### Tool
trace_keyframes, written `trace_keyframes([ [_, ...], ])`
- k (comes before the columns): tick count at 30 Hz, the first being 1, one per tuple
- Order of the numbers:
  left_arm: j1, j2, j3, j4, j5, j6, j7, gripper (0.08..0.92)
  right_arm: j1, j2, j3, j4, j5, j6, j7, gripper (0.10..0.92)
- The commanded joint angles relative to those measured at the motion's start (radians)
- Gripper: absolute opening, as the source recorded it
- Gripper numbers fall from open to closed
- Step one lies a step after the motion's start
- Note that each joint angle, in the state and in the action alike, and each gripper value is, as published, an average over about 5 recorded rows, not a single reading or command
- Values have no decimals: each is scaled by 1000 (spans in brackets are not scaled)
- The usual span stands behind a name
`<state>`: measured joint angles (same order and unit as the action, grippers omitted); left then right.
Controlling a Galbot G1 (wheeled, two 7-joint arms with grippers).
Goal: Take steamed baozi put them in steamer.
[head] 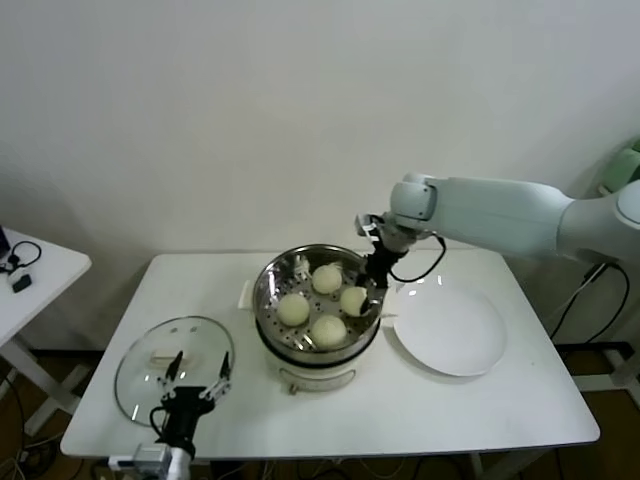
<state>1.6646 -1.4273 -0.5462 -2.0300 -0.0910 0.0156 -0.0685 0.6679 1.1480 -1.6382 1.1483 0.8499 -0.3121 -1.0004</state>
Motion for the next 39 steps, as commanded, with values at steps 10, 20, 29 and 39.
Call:
trace_keyframes([
  [10,-1,-2,10,0,3,1,0,823,-38,15,15,-46,-64,4,18,628],
  [20,-3,-2,11,0,3,1,0,823,-52,24,31,-57,-93,7,21,631],
  [29,1,3,1,5,5,2,0,823,-55,23,44,-60,-103,22,9,731],
  [39,-3,3,2,4,5,5,-1,823,20,-21,78,-18,-27,47,-51,822],
])
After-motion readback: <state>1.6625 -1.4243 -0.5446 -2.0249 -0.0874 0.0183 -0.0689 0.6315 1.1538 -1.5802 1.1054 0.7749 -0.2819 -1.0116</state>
